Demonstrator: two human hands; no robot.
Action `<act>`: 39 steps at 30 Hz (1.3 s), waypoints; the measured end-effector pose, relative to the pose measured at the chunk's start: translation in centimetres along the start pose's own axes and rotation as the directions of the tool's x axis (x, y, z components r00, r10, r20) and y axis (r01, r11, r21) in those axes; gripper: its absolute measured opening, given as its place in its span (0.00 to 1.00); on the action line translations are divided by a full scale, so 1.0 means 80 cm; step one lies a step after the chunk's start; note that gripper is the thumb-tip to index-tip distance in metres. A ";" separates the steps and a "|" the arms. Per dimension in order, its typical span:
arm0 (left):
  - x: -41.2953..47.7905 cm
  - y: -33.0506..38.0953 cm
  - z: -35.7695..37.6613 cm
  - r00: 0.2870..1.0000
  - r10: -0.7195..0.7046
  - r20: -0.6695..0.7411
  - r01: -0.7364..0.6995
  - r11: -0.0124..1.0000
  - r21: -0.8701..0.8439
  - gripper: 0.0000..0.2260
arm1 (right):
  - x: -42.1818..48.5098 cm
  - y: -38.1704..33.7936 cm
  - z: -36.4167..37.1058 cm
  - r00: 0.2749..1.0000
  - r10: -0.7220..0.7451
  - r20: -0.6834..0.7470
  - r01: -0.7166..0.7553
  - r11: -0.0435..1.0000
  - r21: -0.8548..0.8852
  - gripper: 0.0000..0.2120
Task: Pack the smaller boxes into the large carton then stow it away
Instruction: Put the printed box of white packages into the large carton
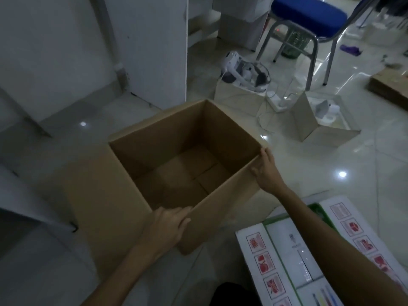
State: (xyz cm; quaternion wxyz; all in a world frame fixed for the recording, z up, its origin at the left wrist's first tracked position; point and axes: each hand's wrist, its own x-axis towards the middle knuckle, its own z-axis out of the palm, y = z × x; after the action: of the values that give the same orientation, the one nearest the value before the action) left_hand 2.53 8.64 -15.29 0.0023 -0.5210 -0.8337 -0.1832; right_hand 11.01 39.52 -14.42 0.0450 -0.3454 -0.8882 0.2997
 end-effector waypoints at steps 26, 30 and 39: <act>-0.012 0.130 0.017 0.901 -0.318 0.295 0.307 0.948 0.082 0.17 | -0.189 0.036 -0.035 0.984 0.176 -0.006 -0.171 0.961 0.218 0.28; -0.008 0.156 0.020 0.956 -0.263 0.127 0.227 0.943 0.245 0.26 | -0.260 0.094 -0.060 0.982 0.189 -0.011 -0.182 0.958 0.221 0.19; 0.032 0.258 0.079 0.981 0.072 0.178 -0.080 0.996 0.040 0.15 | -0.389 0.242 -0.066 0.858 0.512 -0.024 -0.476 0.813 0.336 0.18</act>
State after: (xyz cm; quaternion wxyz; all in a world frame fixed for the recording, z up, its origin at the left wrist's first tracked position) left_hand 20.48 20.83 -14.45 -0.0521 -0.5664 -0.8142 -0.1165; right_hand 47.47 33.49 -17.08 0.0708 -0.5689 -0.7035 0.4200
